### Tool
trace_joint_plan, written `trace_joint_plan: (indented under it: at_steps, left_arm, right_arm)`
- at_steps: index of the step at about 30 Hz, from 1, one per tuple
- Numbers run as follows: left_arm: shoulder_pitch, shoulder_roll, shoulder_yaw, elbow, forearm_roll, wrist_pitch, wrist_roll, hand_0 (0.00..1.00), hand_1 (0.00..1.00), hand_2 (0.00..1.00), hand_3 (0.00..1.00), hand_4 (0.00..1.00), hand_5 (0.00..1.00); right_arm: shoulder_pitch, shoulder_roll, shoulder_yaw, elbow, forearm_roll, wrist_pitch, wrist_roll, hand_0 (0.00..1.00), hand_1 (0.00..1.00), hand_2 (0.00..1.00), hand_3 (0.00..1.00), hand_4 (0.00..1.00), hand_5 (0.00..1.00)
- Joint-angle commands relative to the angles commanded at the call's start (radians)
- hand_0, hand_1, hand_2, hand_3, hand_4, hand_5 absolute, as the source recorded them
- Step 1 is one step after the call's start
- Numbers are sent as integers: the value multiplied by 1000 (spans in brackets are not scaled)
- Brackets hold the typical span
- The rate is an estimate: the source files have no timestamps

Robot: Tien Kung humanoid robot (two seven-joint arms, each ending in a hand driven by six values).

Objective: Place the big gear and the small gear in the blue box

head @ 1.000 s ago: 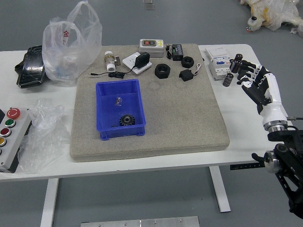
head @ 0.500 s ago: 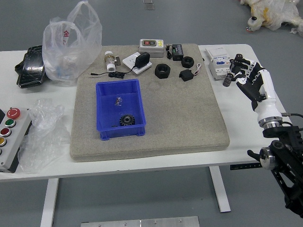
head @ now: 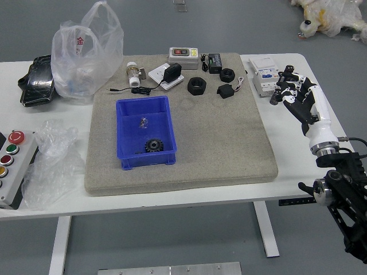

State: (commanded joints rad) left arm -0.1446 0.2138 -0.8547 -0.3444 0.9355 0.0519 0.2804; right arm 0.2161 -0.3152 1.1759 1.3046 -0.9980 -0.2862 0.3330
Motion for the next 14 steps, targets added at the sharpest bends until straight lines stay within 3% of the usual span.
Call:
trace_joint_plan:
  at_steps: [4, 5, 10, 11, 14]
  left_arm:
    - [12, -8, -6, -1, -1, 7, 6, 649, 533, 547, 653, 675, 364]
    - [14, -10, -6, -1, -3, 8, 6, 649, 565, 551, 652, 675, 364]
    - [20, -20, 1, 0, -17, 15, 2, 649, 565, 551, 652, 675, 364]
    - [21, -21, 2, 0, -20, 16, 1, 650, 581, 556, 652, 675, 364]
    - [21, -23, 11, 2, -35, 19, -7, 650, 581, 556, 652, 675, 364]
  right_arm:
    - [-1, 2, -6, 3, -13, 18, -20, 529, 546, 369, 669, 555, 245]
    - [-1, 2, -7, 3, -17, 24, -26, 627, 725, 679, 668, 605, 284]
    - [-2, 3, -12, -1, -26, 42, -43, 627, 725, 679, 668, 605, 284]
    - [-2, 4, -11, -1, -26, 43, -43, 693, 533, 536, 785, 646, 350]
    - [-4, 6, -9, 3, -39, 49, -54, 693, 533, 536, 785, 646, 350]
